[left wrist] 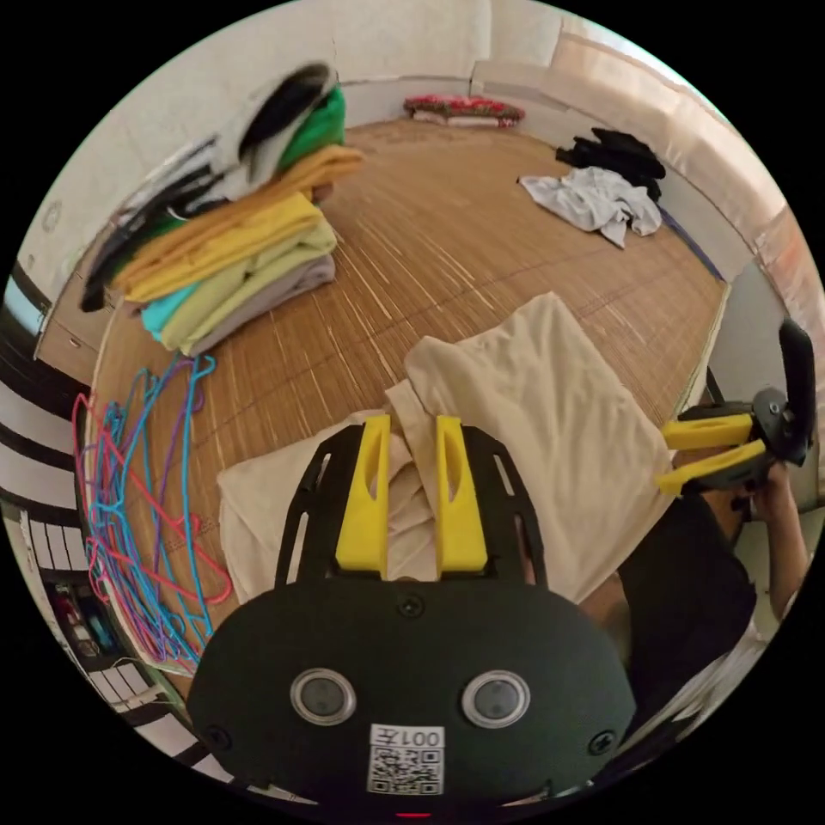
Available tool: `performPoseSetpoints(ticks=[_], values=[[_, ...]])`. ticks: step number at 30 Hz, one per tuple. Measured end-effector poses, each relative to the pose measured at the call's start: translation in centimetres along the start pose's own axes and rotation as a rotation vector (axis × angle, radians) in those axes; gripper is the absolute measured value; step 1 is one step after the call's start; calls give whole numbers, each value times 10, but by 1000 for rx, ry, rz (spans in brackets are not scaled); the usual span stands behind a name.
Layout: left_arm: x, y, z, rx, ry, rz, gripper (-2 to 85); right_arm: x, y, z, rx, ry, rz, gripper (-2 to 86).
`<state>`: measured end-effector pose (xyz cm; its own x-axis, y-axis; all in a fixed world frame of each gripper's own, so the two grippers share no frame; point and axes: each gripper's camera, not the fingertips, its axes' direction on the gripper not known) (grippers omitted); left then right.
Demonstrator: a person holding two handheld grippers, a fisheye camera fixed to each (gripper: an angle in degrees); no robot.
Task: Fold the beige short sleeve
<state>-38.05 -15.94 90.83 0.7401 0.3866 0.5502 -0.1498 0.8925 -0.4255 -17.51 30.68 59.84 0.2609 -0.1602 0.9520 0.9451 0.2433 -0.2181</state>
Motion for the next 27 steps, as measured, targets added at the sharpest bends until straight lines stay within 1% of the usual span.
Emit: performPoseSetpoints(ticks=[3,5,7,9,10,12,14,16,17,19,23,27], values=[[5,-18,2,-11,0,33,82,-5,8,6,-39,83,-25,87],[12,-25,0,-12,-22,81,63,-6,14,7,-24,97,-25,72],[19,-30,-14,0,-52,97,10,-8,23,6,-1,136,-32,47],[22,-30,-33,41,-87,96,1,-9,32,3,32,142,-24,37],[24,-29,-45,68,-122,103,-1,-10,37,1,51,145,-11,34],[22,-31,-52,80,-136,108,-2,-11,45,0,75,155,3,30],[15,-38,-45,49,-127,109,2,-13,52,3,82,180,14,30],[3,-46,-26,-22,-99,64,20,-15,59,8,69,206,18,33],[1,-47,-23,-27,-85,52,21,-17,61,8,69,213,11,35],[0,-45,-32,32,-60,22,24,-23,71,5,67,240,-23,49],[11,-41,-51,78,-122,3,10,-20,86,4,31,190,-15,65],[44,-48,-71,141,-100,108,3,-10,104,3,53,95,60,44]])
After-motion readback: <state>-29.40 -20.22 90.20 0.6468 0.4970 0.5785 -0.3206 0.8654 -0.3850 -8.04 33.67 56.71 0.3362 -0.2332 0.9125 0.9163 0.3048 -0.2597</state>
